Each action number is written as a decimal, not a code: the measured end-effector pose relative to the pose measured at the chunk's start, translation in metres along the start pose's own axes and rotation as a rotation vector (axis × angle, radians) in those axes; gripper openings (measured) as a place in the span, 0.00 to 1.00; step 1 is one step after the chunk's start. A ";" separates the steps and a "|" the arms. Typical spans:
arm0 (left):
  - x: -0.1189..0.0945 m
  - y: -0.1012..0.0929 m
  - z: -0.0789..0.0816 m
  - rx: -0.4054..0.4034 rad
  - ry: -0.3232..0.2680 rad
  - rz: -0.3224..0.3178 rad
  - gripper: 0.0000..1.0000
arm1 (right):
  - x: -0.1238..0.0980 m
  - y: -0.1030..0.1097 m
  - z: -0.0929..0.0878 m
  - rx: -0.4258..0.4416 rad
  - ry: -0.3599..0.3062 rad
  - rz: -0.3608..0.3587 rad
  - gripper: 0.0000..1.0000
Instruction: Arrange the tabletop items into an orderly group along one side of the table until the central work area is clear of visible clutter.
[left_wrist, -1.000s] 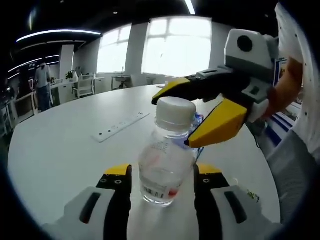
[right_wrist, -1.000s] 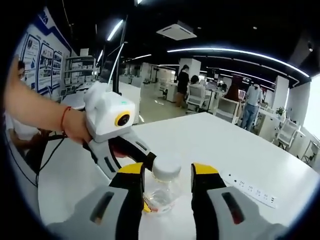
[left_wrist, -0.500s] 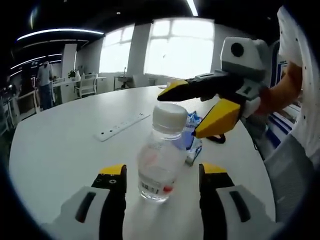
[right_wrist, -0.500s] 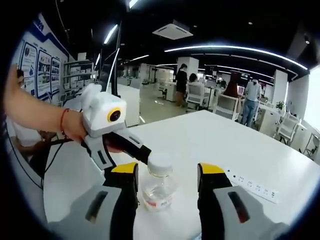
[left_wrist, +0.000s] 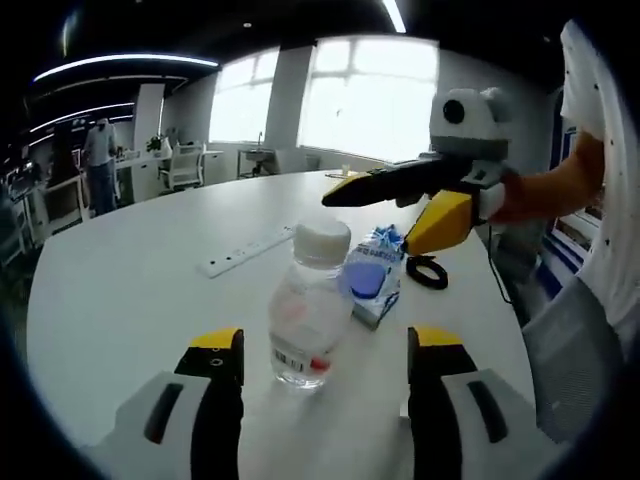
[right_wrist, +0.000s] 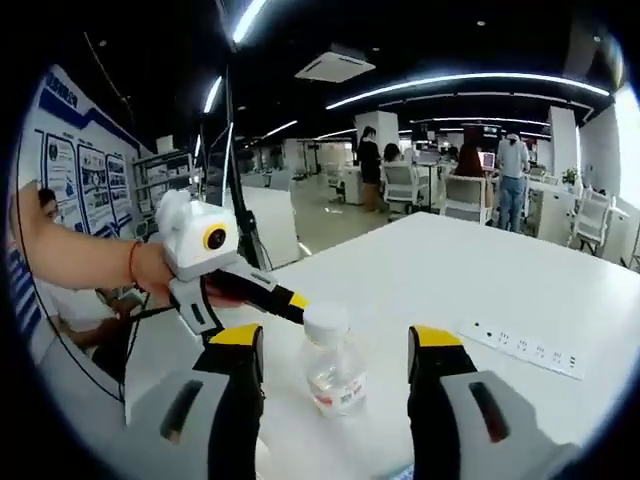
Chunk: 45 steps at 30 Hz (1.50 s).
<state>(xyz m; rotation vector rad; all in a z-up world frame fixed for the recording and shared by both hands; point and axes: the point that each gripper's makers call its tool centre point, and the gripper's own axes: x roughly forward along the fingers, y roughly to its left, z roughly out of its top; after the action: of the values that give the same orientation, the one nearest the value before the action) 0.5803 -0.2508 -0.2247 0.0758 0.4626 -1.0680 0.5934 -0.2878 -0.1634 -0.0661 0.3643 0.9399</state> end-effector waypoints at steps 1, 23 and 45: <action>-0.001 -0.001 -0.001 0.000 0.004 0.002 0.67 | -0.001 0.001 -0.001 -0.007 0.006 0.002 0.58; -0.045 -0.037 -0.004 -0.051 0.002 0.085 0.73 | -0.038 0.016 -0.029 -0.052 0.123 0.124 0.59; -0.071 -0.089 -0.013 -0.130 -0.020 0.135 0.77 | -0.057 0.056 -0.084 -0.011 0.318 0.428 0.43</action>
<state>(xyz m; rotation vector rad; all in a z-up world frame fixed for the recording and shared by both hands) 0.4709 -0.2318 -0.1939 -0.0184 0.5013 -0.9035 0.4944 -0.3168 -0.2176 -0.1529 0.6855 1.3590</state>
